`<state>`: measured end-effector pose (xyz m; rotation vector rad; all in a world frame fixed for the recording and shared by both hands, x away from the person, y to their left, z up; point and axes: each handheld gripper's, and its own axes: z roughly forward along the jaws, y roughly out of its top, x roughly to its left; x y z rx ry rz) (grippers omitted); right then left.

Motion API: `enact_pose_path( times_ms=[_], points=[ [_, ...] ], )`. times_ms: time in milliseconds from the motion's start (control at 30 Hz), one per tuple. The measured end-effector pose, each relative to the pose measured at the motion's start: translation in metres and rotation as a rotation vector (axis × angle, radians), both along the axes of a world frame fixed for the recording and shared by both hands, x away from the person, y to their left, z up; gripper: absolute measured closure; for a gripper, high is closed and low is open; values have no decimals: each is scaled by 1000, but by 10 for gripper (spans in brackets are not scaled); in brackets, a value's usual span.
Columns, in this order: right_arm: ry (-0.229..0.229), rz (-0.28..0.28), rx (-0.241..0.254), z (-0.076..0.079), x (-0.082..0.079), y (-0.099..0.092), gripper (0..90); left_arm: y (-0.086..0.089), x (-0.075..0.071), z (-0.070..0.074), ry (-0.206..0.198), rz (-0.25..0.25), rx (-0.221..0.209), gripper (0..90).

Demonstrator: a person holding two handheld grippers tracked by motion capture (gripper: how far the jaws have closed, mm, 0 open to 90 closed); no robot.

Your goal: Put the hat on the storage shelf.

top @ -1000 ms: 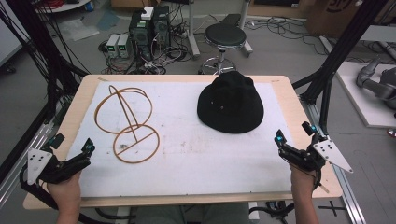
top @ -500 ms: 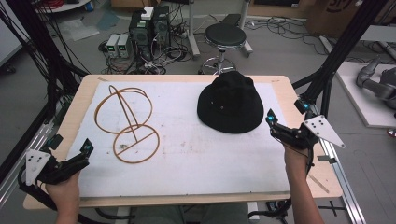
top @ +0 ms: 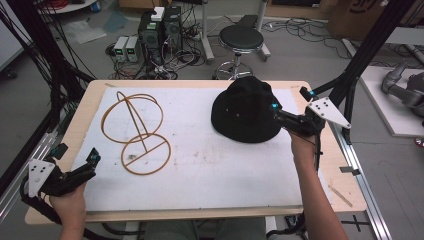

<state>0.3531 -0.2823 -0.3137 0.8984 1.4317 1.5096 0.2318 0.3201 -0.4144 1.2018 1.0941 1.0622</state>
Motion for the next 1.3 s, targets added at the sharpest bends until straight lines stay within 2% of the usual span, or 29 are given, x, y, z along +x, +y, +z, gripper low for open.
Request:
enact_pose_path(
  times_ms=[33,67,100,133,200,267,367,433,533,633,767,900,1033,1300],
  points=[
    [8,-2,-15,1,7,4,52,0,0,0,1,1,-1,54],
    [8,-2,-15,1,7,4,52,0,1,0,0,1,-1,54],
    [17,-4,-24,4,16,7,52,0,1,0,0,1,-1,54],
    [17,-4,-24,4,16,7,52,0,1,0,-1,0,0,54],
    [25,8,6,10,26,14,52,0,0,0,-1,1,1,54],
    [26,11,9,12,29,16,52,1,0,0,0,3,1,54],
    [33,15,-4,16,44,28,52,2,0,-1,1,6,-3,54],
    [40,15,-1,15,47,31,52,3,-1,-1,4,8,-2,54],
    [79,2,-5,10,62,40,52,4,-1,-1,6,8,-3,54],
    [97,-8,1,5,69,43,52,5,-2,-2,3,7,-4,54],
    [149,-42,33,-5,80,46,53,6,-4,-2,4,11,-1,54],
    [161,-63,25,-10,85,47,53,8,-5,-2,4,15,-3,54],
    [179,-83,39,-17,90,48,54,8,-7,-2,4,17,-5,54],
    [210,-108,37,-37,97,53,67,9,-8,-3,5,20,-9,54]
  ],
)
